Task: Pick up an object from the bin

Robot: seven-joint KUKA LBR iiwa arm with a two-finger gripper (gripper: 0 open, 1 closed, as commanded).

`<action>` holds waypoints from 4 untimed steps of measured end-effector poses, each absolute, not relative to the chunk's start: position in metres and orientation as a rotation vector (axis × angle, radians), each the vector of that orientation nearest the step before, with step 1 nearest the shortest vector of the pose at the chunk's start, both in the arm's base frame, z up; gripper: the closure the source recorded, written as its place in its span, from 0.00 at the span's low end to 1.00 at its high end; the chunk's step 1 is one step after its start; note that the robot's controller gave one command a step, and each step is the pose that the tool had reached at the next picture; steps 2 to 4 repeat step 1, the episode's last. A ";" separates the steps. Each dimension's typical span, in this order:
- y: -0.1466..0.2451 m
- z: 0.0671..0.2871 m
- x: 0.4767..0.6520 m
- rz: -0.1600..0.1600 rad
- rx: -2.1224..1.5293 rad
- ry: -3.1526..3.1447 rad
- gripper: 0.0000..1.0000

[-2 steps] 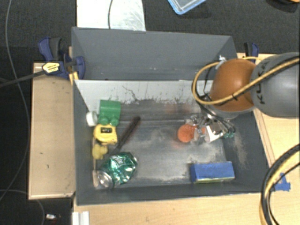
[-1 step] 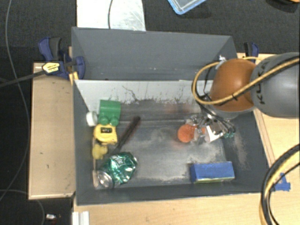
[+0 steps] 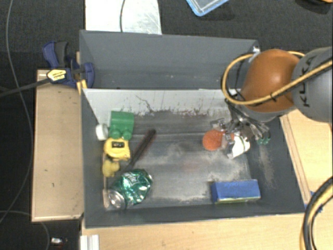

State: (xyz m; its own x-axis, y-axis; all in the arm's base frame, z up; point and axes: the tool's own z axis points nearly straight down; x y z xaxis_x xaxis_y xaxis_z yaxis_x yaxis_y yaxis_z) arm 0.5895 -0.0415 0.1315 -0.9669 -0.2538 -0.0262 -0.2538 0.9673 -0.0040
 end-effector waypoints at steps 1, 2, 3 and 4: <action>-0.035 0.222 0.570 0.000 -0.384 3.094 1.00; -0.035 0.222 0.570 0.000 -0.384 3.094 1.00; -0.035 0.222 0.570 0.000 -0.384 3.094 1.00; -0.035 0.222 0.570 0.000 -0.384 3.094 1.00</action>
Offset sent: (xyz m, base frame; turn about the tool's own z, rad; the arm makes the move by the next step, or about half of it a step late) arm -0.0090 -0.0147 0.1373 -0.0751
